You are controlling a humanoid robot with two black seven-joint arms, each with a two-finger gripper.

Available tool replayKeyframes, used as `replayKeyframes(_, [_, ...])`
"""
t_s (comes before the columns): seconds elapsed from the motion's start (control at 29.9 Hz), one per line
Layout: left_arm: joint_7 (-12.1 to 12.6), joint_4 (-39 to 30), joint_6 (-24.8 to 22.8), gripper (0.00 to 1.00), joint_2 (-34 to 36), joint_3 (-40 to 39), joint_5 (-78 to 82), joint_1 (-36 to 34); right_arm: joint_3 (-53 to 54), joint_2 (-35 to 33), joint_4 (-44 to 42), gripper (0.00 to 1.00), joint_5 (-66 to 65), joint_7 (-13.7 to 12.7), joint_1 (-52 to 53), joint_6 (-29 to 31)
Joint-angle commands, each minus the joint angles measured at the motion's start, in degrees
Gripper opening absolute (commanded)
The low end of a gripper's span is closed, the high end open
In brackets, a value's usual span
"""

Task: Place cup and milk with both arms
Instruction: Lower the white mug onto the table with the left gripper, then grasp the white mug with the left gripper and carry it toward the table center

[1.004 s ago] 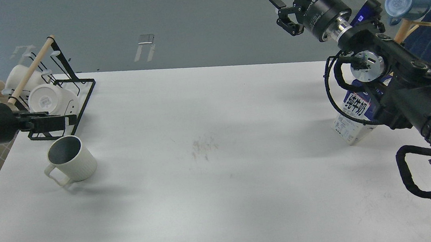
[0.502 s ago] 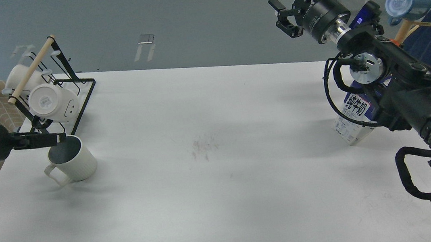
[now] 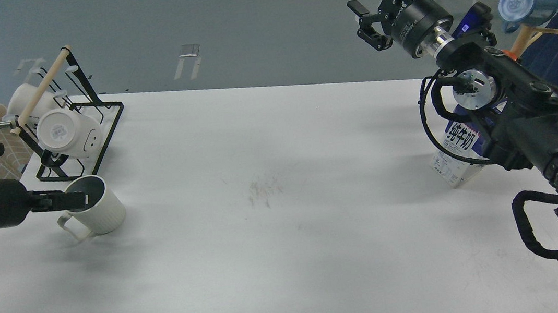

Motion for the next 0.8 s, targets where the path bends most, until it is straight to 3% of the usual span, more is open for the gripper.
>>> replayKeyframes(0.0, [0.0,0.8,0.0,0.98,-0.5,0.0,-0.2,0.0,0.0,0.0,0.0,1.0,0.0,0.0,0.0,0.0])
replayKeyframes(0.1, [0.0,0.9,0.0,0.93,-1.2,0.1,-0.1,0.0,0.0,0.0,0.0,1.0,0.0,0.0,-0.3,0.0])
replayKeyframes(0.2, [0.0,0.9,0.0,0.78,-1.2,0.1,-0.3,0.0,0.0,0.1,0.0,1.0,0.0,0.0,-0.3,0.0])
replayKeyframes(0.23, [0.0,0.9,0.0,0.57,-1.1,0.1,-0.4,0.0,0.0,0.1,0.0,1.0,0.0,0.0,-0.3,0.0])
replayKeyframes(0.3, [0.0,0.9,0.0,0.36,-1.0,0.1,-0.5,-0.1,-0.1,0.1,0.0,1.0,0.0,0.0,-0.3,0.0])
replayKeyframes(0.37, [0.0,0.9,0.0,0.27,-1.1,0.0,-0.5,-0.1,-0.1,0.1,0.0,1.0,0.0,0.0,-0.3,0.0])
replayKeyframes(0.43, [0.0,0.9,0.0,0.01,-0.8,0.0,-0.5,-0.1,-0.1,0.1,0.0,1.0,0.0,0.0,-0.3,0.0])
replayKeyframes(0.77, [0.0,0.7,0.0,0.0,-0.9,0.0,-0.1,-0.1,-0.1,0.1,0.0,1.0,0.0,0.0,-0.3,0.0])
